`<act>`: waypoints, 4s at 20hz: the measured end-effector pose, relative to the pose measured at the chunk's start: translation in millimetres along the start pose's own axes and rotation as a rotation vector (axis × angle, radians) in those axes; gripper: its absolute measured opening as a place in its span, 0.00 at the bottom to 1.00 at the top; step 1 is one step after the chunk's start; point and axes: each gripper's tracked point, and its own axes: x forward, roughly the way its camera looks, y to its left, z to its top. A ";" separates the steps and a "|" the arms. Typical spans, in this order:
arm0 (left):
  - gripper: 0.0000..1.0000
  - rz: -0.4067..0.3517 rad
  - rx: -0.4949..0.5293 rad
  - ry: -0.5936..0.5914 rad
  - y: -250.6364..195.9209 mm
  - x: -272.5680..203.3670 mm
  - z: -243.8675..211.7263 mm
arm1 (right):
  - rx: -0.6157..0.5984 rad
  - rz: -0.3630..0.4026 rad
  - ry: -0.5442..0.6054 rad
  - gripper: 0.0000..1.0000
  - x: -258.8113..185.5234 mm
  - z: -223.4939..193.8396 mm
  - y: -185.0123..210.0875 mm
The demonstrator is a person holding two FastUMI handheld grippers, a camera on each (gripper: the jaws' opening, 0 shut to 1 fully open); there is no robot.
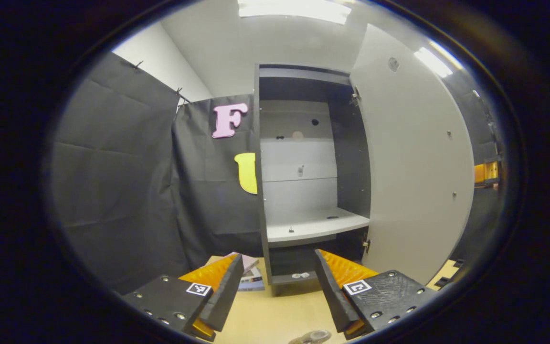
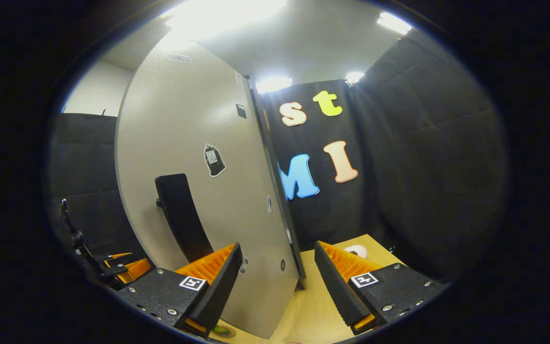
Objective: Open the cabinet door with the right hand, grasp the bottle in the cabinet with the left hand and place it on the coaster, then close the cabinet door with the right hand.
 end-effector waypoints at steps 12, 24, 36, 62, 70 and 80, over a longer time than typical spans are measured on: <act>0.88 -0.017 -0.019 0.025 38.3 8.8 -9.2 | 0.009 0.044 0.028 0.94 39.3 -20.7 71.8; 0.88 -0.022 0.024 -0.011 8.4 17.8 31.2 | -0.021 0.027 0.127 0.94 92.2 -70.0 86.8; 0.86 -0.071 -0.054 -0.004 -35.9 69.2 19.9 | -0.210 0.016 -0.033 0.95 89.8 -57.9 111.7; 0.88 0.013 0.026 -0.146 -48.1 67.2 65.4 | -0.198 -0.020 -0.028 0.94 80.6 -61.2 114.4; 0.84 0.044 -0.008 -0.163 -47.7 76.5 66.7 | -0.205 -0.046 -0.042 0.94 85.6 -55.0 106.6; 0.88 0.049 -0.012 -0.164 -46.4 82.0 65.1 | -0.192 -0.044 -0.042 0.94 92.9 -54.1 104.4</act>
